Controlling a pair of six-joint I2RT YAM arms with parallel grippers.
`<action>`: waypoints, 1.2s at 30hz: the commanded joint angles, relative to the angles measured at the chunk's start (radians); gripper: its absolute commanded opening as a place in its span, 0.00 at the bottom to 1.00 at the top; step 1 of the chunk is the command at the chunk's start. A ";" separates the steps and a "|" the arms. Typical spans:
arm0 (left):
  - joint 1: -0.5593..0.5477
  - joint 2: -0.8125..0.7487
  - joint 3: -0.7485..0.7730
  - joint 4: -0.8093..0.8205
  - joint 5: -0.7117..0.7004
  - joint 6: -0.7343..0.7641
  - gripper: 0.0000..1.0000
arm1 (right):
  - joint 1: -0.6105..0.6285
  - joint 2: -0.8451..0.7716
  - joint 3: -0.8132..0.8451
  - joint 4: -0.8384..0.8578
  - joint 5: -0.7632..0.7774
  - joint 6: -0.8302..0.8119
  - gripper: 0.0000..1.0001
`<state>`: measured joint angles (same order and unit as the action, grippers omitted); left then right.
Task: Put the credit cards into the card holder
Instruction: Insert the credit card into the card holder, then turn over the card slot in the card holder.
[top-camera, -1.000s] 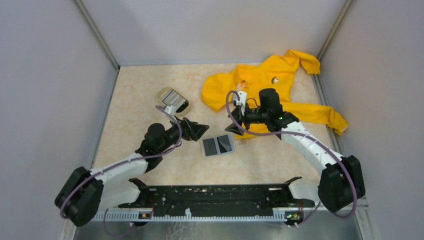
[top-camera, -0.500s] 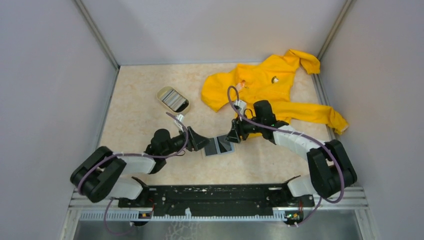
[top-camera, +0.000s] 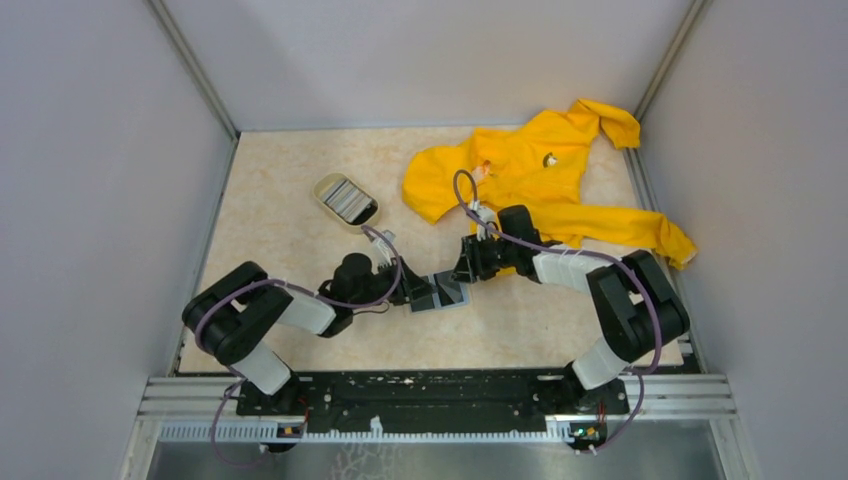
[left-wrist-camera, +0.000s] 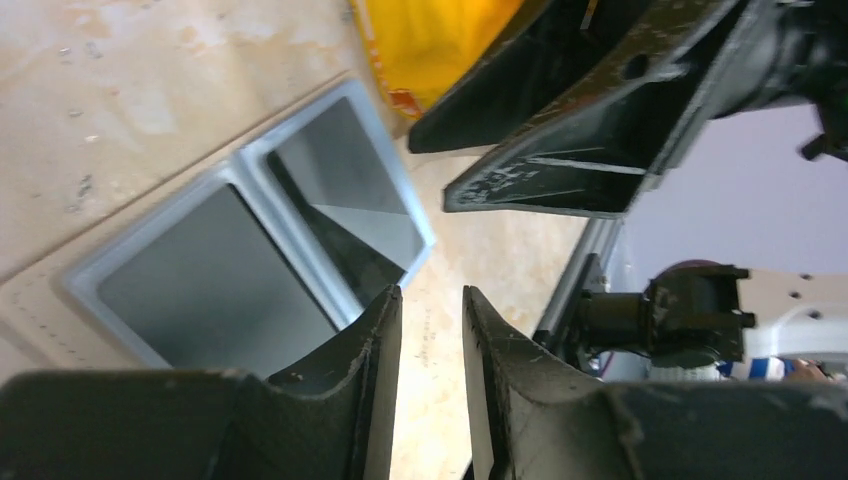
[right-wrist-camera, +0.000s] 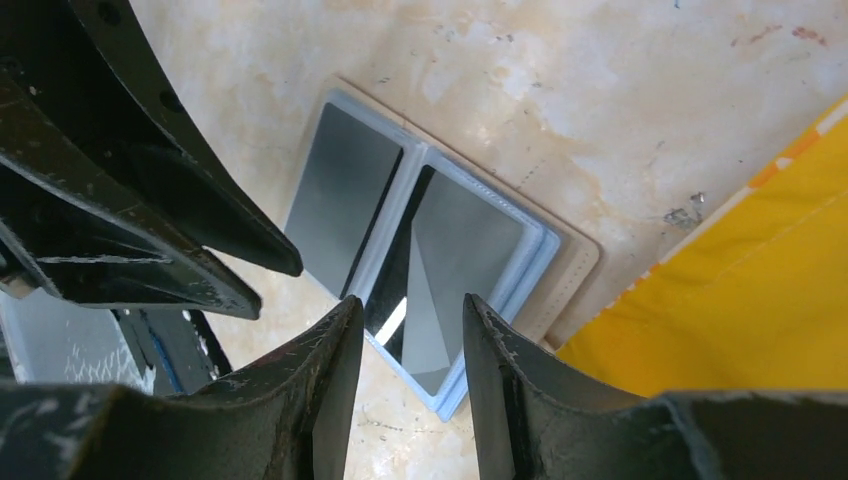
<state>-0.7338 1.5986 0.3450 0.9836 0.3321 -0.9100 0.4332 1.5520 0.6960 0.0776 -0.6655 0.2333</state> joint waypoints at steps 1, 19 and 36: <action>-0.010 0.059 0.046 -0.082 -0.052 0.044 0.33 | -0.007 0.023 0.061 0.008 0.057 0.029 0.41; -0.012 0.173 0.111 -0.109 -0.031 0.065 0.29 | -0.007 0.070 0.075 -0.021 0.079 0.059 0.39; -0.012 0.231 0.126 -0.097 -0.016 0.061 0.25 | -0.007 0.100 0.080 -0.023 0.058 0.119 0.41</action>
<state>-0.7395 1.7973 0.4599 0.9073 0.3103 -0.8665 0.4332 1.6398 0.7414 0.0322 -0.5808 0.3191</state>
